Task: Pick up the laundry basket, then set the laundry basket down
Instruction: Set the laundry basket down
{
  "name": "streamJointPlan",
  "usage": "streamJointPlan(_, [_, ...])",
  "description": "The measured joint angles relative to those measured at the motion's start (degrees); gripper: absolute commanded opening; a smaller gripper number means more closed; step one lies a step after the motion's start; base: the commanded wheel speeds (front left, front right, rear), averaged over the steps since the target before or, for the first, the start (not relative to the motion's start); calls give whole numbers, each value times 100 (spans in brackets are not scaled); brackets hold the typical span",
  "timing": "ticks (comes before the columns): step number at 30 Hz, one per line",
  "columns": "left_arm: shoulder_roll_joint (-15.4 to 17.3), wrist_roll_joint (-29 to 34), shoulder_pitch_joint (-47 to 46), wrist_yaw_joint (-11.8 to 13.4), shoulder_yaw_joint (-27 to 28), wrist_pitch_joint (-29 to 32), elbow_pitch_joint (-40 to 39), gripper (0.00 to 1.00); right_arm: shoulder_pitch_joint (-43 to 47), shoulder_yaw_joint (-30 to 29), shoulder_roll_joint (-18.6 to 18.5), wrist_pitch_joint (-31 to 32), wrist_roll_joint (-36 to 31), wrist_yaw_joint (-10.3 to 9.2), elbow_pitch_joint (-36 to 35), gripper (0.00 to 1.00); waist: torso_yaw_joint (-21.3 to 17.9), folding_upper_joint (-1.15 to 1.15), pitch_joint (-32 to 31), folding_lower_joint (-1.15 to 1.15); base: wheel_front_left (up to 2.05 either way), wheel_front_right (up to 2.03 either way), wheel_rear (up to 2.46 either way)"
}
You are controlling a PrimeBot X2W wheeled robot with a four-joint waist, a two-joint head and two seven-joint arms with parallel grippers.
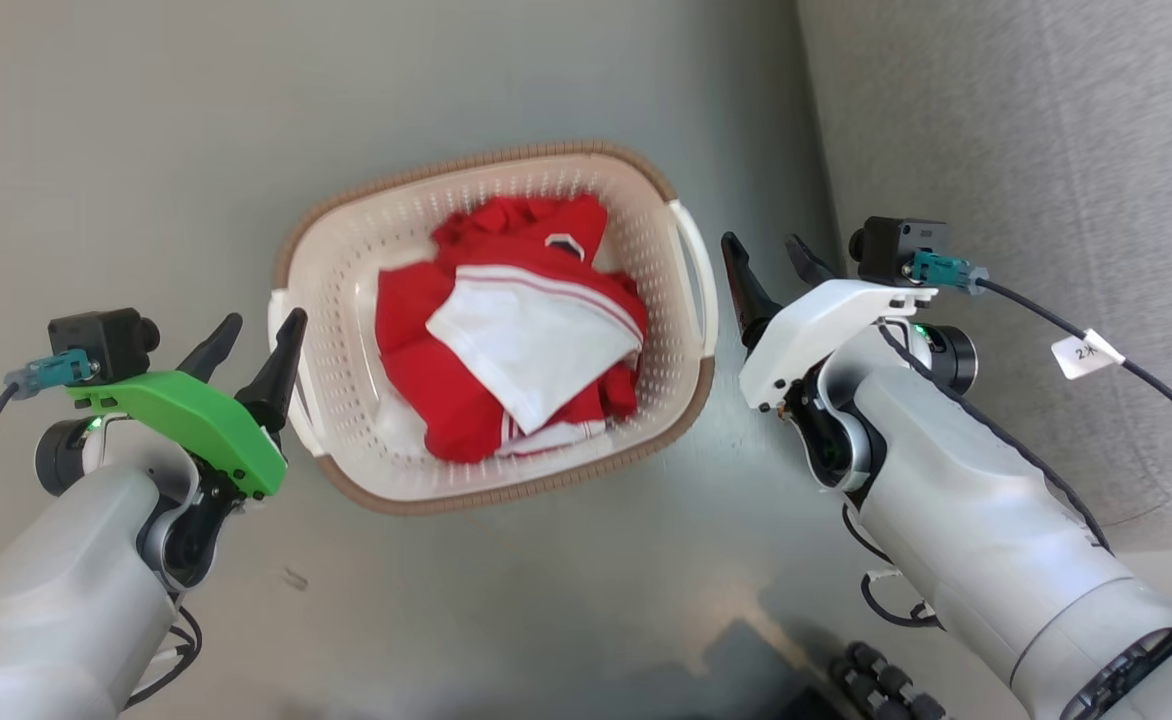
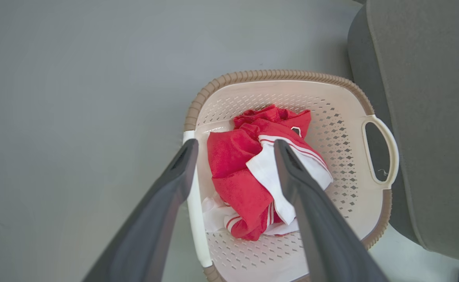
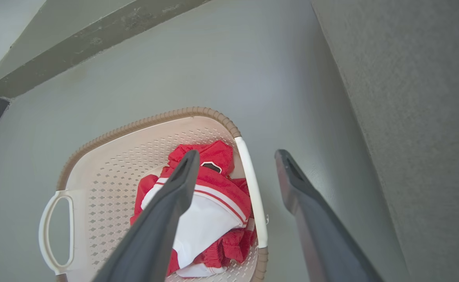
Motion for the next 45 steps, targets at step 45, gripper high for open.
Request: streamJointPlan(45, [-610,2581,2588,10,3823,0,-2065,100,2549,-2392,-350,-1,-2659,101,-2825,100,614,0,-3468,-1,0,0,0])
